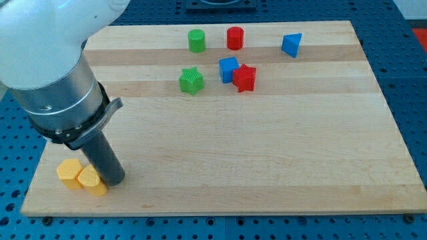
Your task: Move the blue triangle down a bit
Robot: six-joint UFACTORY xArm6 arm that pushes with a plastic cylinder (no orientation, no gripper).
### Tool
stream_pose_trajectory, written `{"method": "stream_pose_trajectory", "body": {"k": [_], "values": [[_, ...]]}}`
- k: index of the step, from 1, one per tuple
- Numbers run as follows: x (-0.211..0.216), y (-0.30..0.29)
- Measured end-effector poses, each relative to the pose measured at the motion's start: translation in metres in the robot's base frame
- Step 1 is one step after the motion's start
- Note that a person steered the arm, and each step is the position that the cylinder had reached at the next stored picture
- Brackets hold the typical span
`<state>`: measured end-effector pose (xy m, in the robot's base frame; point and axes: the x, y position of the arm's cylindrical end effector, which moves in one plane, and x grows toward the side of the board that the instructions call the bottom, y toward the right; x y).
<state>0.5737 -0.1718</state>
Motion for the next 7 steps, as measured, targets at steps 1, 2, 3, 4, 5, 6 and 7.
{"method": "stream_pose_trajectory", "body": {"k": [1, 2, 3, 4, 5, 6, 7], "values": [[0.000, -0.006], [0.000, -0.002], [-0.001, 0.034], [-0.004, 0.055], [-0.004, 0.056], [-0.004, 0.056], [-0.025, 0.060]]}}
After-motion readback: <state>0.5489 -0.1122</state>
